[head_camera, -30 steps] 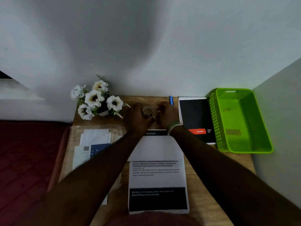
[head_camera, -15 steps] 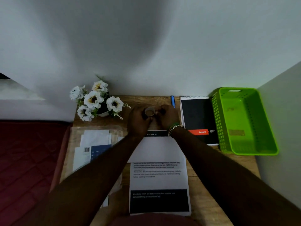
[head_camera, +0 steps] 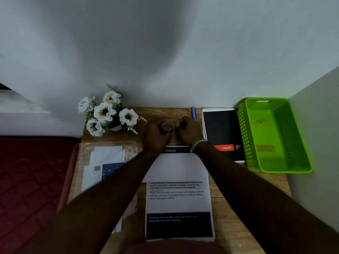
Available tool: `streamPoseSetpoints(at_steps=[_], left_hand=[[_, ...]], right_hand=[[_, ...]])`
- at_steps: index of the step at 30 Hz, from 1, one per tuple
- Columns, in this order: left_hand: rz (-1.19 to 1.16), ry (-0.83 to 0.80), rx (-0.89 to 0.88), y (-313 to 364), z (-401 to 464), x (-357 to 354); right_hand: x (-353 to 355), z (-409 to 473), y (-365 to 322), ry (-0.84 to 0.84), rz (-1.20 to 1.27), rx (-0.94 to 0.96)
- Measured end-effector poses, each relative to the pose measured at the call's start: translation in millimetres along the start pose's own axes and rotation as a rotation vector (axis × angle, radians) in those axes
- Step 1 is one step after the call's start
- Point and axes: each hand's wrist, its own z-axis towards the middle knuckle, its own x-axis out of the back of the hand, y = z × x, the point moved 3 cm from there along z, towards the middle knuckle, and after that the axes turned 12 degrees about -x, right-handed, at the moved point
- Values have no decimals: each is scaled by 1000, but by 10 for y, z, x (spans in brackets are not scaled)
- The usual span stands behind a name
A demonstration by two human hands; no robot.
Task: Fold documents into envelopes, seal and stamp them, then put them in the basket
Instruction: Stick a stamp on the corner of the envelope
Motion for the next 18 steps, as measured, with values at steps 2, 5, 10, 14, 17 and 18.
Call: streamPoseSetpoints(at_steps=[2,5,10,14,17,18], left_hand=[[-57,-8,25,-22,-6,4],[-171,-32,98,-148,-14,-23],[-345,-48,158,16,-5,116],[-507,-45,221,63,-28,249],[-565,-69,235,60,-56,328],[-570,-81,226,61,-59,349]], right_hand=[[-2,-14,32,-27,33,7],[-23,-61,69,-103,160,9],[23,-194,66,-35,317,55],[140,-370,-22,35,367,167],[186,-466,-58,29,436,172],[193,-484,-69,22,451,170]])
